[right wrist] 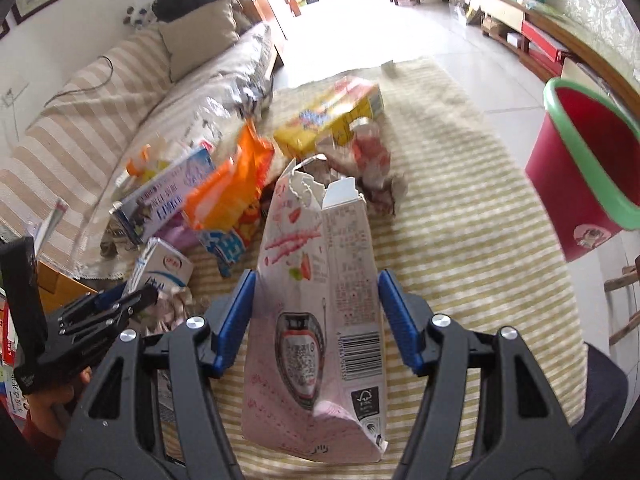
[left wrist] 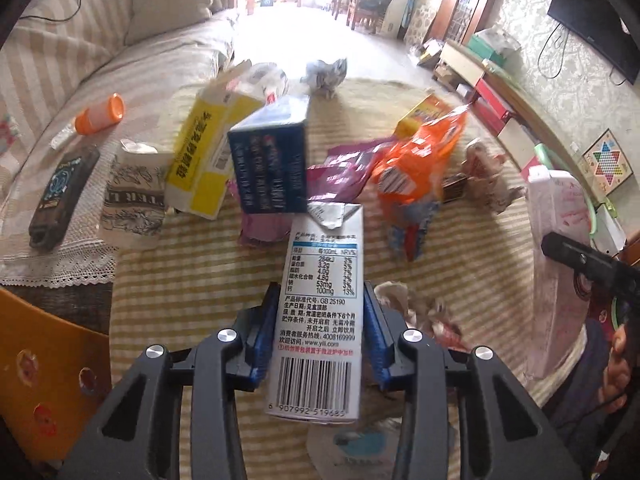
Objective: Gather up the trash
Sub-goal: 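Grasp the white milk carton with the left tool while the right tool grasps the pink paper bag, then carry both items over the red bucket and open both tools to drop them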
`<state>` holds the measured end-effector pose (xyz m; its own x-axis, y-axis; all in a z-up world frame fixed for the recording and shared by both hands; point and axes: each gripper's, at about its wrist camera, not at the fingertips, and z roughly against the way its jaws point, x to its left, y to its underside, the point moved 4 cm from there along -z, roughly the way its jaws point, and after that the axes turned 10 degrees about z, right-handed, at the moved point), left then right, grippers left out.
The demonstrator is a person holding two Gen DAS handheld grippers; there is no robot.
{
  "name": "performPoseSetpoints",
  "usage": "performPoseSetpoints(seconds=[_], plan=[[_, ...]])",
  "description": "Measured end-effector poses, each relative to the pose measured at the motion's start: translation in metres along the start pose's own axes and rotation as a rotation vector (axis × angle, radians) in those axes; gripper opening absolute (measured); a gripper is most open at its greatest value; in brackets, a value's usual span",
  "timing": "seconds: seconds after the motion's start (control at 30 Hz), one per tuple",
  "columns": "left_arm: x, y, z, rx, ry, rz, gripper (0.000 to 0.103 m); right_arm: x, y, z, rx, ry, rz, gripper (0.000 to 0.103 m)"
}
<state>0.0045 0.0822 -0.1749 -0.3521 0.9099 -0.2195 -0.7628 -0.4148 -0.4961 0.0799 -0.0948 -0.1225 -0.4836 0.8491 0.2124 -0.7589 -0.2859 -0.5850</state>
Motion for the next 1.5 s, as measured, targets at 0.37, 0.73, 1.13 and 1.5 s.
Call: performPoseSetpoints(seconds=[0.37,0.73,1.13,1.5], plan=[[-0.063,-0.034,0.053,-0.18,0.099,-0.018,0.036,-0.029,-0.031,0.052,-0.168,0.028,-0.018,0.061],[-0.184,-0.071,0.039,-0.183,0.283,-0.125,0.036,-0.152,-0.057,0.096,-0.273,0.226,-0.133,0.061],[-0.338,-0.078,-0.001,-0.14,0.417,-0.268,0.036,-0.313,-0.08,0.094,-0.25,0.444,-0.218,0.061],[-0.45,-0.077,-0.053,-0.086,0.459,-0.415,0.036,-0.379,-0.075,0.093,-0.333,0.581,-0.187,0.094]])
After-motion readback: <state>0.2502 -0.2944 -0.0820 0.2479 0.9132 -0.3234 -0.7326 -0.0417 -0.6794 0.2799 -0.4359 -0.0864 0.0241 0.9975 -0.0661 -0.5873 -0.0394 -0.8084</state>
